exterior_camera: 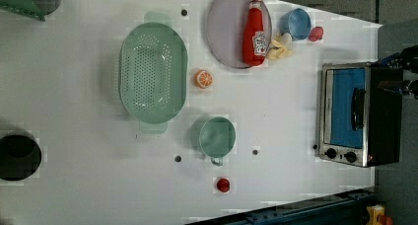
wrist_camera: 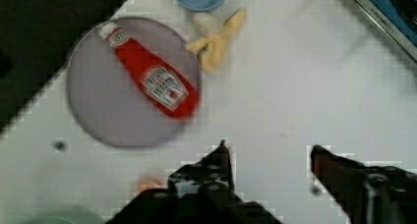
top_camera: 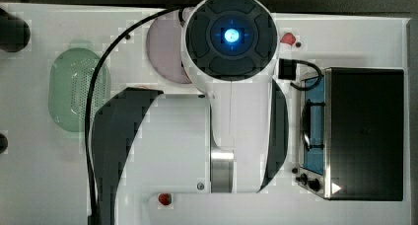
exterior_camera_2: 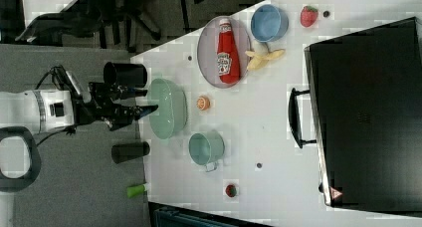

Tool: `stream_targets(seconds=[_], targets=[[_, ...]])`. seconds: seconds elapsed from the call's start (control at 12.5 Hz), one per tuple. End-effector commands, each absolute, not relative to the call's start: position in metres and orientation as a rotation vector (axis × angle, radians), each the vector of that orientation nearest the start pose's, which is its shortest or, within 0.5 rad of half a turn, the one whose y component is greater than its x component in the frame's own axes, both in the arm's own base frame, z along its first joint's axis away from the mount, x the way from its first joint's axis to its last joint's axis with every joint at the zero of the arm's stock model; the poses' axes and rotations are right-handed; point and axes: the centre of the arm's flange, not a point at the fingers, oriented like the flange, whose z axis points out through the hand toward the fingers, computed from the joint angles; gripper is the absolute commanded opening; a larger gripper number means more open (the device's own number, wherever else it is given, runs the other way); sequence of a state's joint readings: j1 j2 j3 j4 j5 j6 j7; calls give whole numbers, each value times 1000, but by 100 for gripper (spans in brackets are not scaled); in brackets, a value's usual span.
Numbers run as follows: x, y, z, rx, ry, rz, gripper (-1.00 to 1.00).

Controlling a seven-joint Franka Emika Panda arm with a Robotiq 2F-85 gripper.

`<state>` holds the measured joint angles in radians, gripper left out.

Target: Flap open oven.

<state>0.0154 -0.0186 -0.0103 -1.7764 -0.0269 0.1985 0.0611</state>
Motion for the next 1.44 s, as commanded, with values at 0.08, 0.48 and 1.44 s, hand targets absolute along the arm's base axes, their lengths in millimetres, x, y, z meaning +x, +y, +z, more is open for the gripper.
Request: stream_targets(seconds=[0.08, 0.48, 1.44], targets=[[488, -28, 621, -2815, 1452, -2, 59], [488, -28, 621, -2815, 1452, -3, 89], [480, -65, 582, -2922, 1280, 123, -65]])
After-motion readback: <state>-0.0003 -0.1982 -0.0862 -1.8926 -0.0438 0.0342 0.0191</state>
